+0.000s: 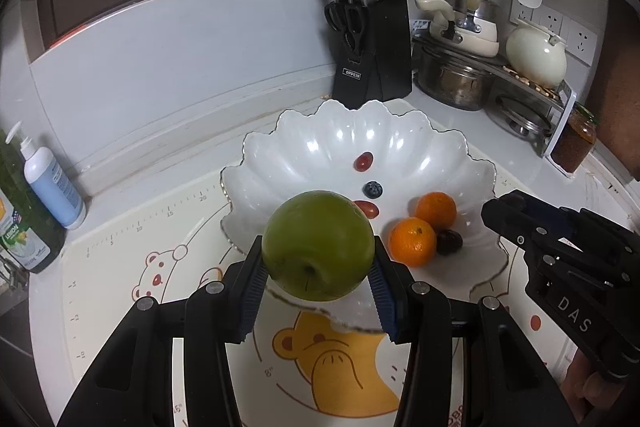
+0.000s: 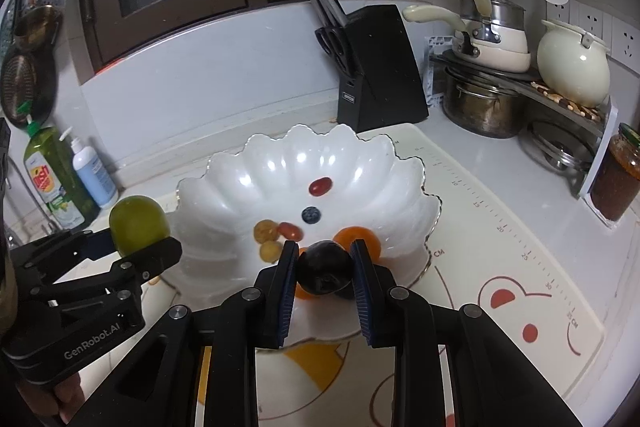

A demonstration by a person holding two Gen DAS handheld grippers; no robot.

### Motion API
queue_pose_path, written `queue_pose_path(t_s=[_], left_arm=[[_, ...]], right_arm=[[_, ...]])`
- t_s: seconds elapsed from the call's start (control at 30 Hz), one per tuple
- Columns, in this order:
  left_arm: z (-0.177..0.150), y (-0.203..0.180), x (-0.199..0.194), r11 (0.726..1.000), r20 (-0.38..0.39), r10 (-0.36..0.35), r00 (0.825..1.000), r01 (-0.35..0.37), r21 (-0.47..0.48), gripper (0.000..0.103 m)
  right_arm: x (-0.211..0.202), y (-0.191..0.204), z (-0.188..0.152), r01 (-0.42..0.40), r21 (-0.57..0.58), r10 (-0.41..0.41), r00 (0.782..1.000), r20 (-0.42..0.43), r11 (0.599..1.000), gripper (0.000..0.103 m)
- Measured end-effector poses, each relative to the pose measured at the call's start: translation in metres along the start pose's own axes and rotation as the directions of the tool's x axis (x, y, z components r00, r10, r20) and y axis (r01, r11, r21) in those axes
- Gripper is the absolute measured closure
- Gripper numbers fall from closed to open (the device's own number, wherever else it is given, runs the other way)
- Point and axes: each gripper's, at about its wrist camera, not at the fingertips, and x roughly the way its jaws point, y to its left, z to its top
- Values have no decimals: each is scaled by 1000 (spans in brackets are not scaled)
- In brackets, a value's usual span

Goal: Organize fruits
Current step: 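Lift and carry the green apple and dark plum over the white bowl, then open both grippers to drop the apple and plum into the bowl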

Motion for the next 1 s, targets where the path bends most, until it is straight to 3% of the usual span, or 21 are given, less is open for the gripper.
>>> queue_pose_path(t_s=[0.83,0.9,0.93,1.0], left_arm=[[16,6,58,998,-70,6,998,-11,-60,54],[16,6,55,998,-57,10,998,-13,-59,50],[17,6,53,998,-51,14,999,-17,-58,42],[18,6,46,998,-33,20,999,-22,-58,36]], right_arm=[[55,-26,20,63,22,-61,995,-77,998,75],[56,-26,18,61,25,-59,995,-83,998,74],[55,-26,17,56,26,-53,995,-87,998,73],[55,-27,17,59,32,-56,994,-89,998,58]])
